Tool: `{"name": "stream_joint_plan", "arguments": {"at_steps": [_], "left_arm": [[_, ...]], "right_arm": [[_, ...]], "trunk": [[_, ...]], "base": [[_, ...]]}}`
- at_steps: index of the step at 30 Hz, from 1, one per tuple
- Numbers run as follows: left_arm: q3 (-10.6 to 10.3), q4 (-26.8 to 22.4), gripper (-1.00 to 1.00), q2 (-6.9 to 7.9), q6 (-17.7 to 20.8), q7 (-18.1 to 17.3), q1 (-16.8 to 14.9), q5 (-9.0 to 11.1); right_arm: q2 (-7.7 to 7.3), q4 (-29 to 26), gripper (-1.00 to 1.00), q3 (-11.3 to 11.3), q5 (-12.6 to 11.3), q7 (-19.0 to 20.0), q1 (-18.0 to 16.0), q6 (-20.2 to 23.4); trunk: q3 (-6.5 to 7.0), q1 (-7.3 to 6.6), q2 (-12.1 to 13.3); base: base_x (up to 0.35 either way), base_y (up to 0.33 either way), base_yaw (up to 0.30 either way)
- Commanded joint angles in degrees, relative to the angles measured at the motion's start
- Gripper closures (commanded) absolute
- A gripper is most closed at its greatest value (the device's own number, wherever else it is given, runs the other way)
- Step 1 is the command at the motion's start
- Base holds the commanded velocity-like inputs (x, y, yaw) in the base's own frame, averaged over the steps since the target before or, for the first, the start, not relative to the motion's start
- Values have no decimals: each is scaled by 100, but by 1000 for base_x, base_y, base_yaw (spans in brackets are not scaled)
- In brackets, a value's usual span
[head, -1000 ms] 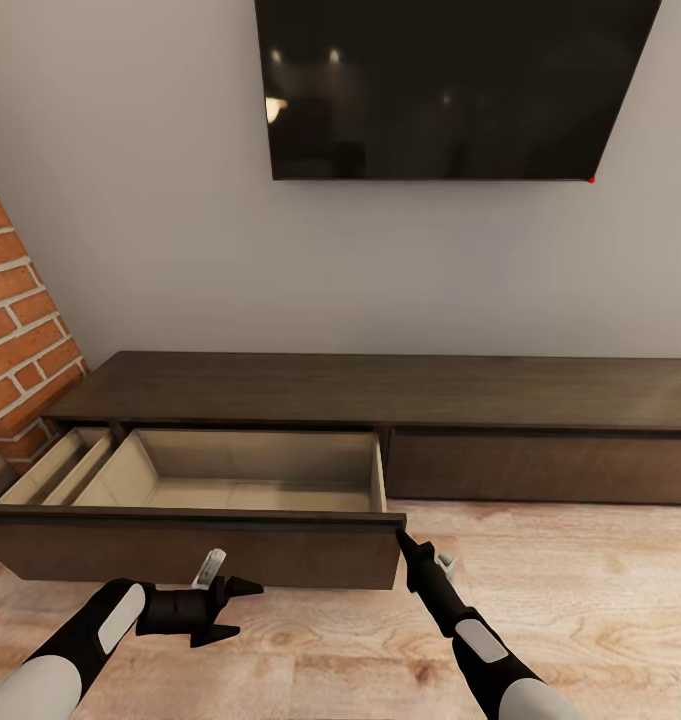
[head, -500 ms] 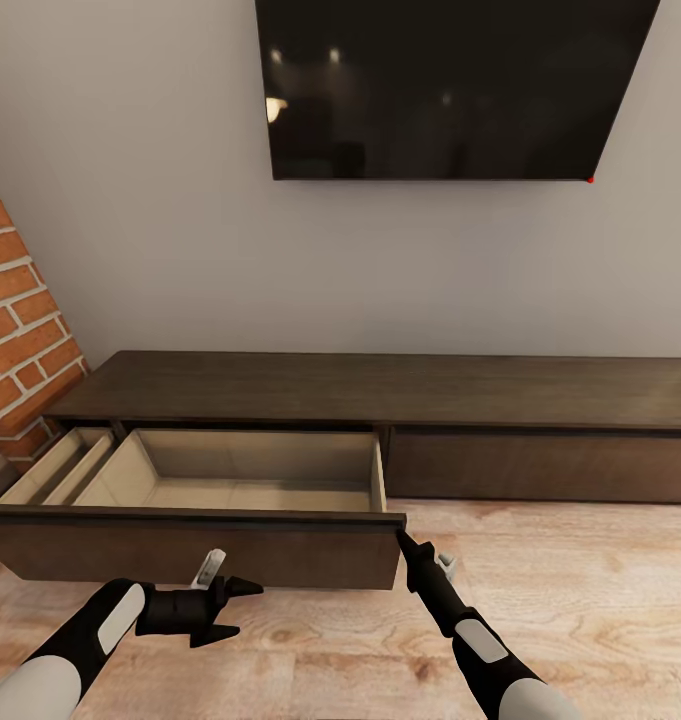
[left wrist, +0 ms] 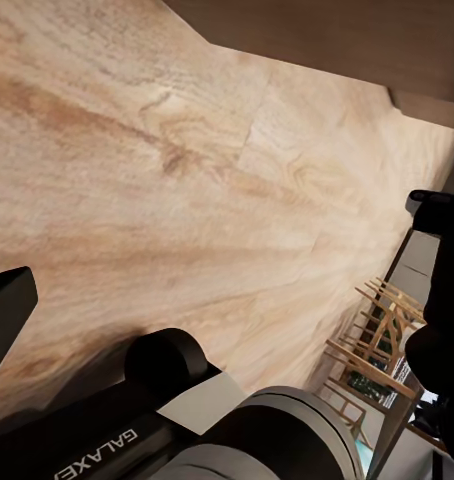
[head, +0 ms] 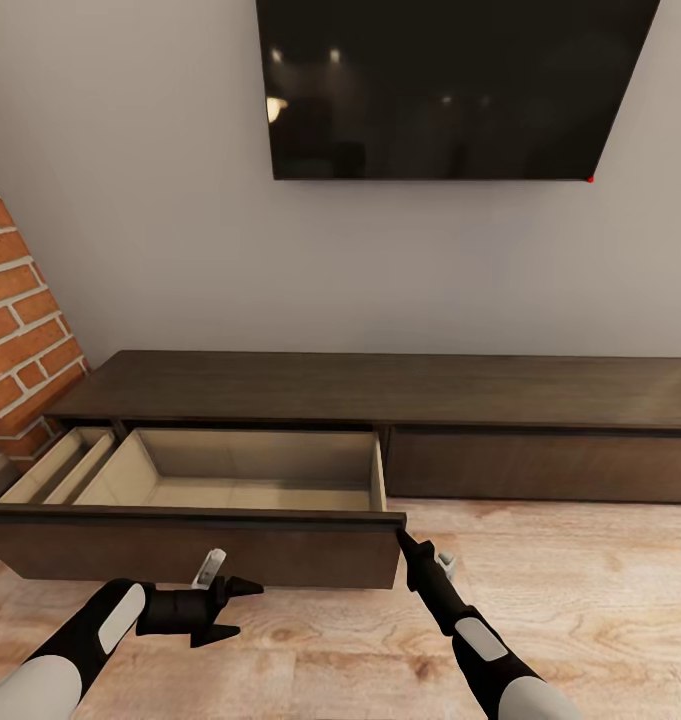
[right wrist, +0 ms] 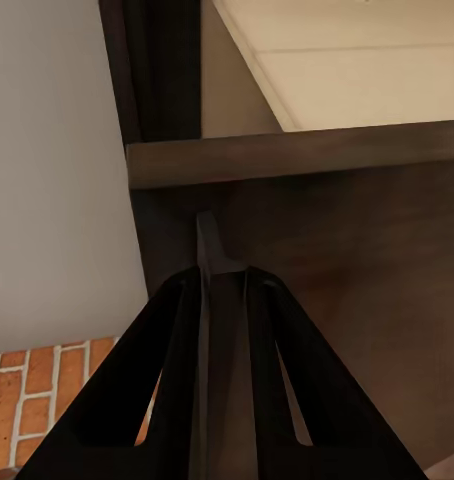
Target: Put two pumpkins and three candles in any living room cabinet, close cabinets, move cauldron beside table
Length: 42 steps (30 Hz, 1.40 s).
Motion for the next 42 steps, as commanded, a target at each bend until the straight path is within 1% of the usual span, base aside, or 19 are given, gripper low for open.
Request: {"name": "stream_joint_plan", "arguments": {"at_steps": [1, 2, 3, 17, 32, 35, 39, 40, 42], "left_arm": [[1, -4, -100, 2, 3, 2, 3, 1], [1, -4, -100, 2, 3, 3, 4, 2], [1, -4, -100, 2, 3, 2, 4, 2], [2, -4, -100, 2, 3, 1, 6, 2], [6, -4, -100, 2, 3, 2, 6, 5], [5, -4, -100, 2, 3, 1, 6, 2], [-7, -4, -100, -5, 8, 2, 7, 1], [-11, -4, -100, -6, 9, 2, 6, 1], [-13, -4, -100, -6, 12, 1, 6, 1]], "right_arm": [[-4, -15, 100, -24, -90, 112, 19, 49], [-4, -15, 100, -24, -90, 112, 19, 50], [-4, -15, -100, -24, -90, 112, 19, 48], [-4, -15, -100, -33, -90, 112, 19, 52], [-4, -16, -100, 22, -59, 99, 19, 66], [-4, -22, -100, 32, -56, 4, 19, 217], [-25, -23, -100, -4, -81, -308, 19, 711], [-30, -24, -100, -14, -87, -356, 19, 858], [-33, -24, -100, -23, -91, -388, 19, 993]], "trunk": [[-1, -1, -1], [-1, -1, -1], [-1, -1, -1], [-1, -1, -1], [-1, -1, -1], [-1, -1, -1], [-1, -1, -1], [-1, -1, -1], [-1, -1, -1]], "base": [[-1, 0, 0], [0, 0, 0], [0, 0, 0], [-14, 0, 0], [-197, 0, 0], [-250, 0, 0], [-273, 0, 0], [-278, 0, 0], [-278, 0, 0]]}}
